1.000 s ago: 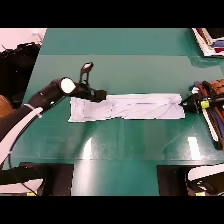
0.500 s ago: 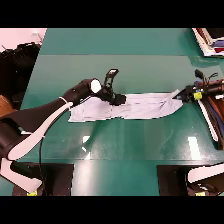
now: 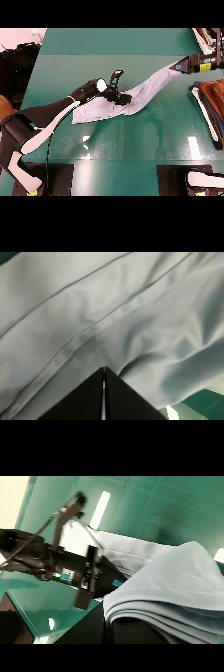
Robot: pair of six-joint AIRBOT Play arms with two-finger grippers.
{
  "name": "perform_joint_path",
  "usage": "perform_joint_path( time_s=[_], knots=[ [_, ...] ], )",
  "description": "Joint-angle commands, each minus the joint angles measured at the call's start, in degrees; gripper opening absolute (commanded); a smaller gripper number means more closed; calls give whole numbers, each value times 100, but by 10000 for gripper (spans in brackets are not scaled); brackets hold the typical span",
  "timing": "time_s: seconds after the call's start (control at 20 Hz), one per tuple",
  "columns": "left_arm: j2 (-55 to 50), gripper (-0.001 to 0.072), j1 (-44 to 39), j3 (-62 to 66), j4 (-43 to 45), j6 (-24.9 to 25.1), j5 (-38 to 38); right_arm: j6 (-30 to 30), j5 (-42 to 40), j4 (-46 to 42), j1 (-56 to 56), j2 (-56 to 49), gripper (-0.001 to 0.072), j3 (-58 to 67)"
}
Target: Fold the shirts.
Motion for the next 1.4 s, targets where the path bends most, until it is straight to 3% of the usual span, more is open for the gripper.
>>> perform_joint_path(
  time_s=[0.0,0.2,0.4,0.6,0.8,0.9,0.95,1.0,1.05,1.15,1.25,1.35],
  knots=[
    [-26,22,0,31,-70,76,31,247,-83,66,608,146,11,452],
    [-26,21,17,31,83,168,131,249,-304,70,1185,146,11,570],
    [192,20,396,42,426,107,-260,247,-708,66,1775,140,11,564],
    [1117,21,1440,42,1169,98,-800,245,-1226,68,2658,-74,11,566],
    [2260,22,2570,42,1784,118,-1281,240,-2256,76,4039,-826,12,579],
    [2734,22,2979,42,2024,118,-1397,-103,-2680,63,4784,-1423,24,855],
    [2916,22,3126,42,2068,118,-1429,-323,-2798,61,5069,-1718,233,1078],
    [3073,22,3252,42,2085,120,-1458,-339,-2817,17,5289,-2020,576,1353],
    [3185,22,3329,42,2085,118,-1499,-326,-2719,13,5392,-2249,611,1580],
    [3296,22,3364,39,2129,122,-1624,101,-2288,-151,5311,-2465,514,1832],
    [3300,22,3362,35,2116,138,-1860,240,-1707,-529,4996,-2424,503,1788],
    [3300,22,3346,35,2118,160,-2020,271,-1491,-629,4520,-2120,444,1222]
  ],
)
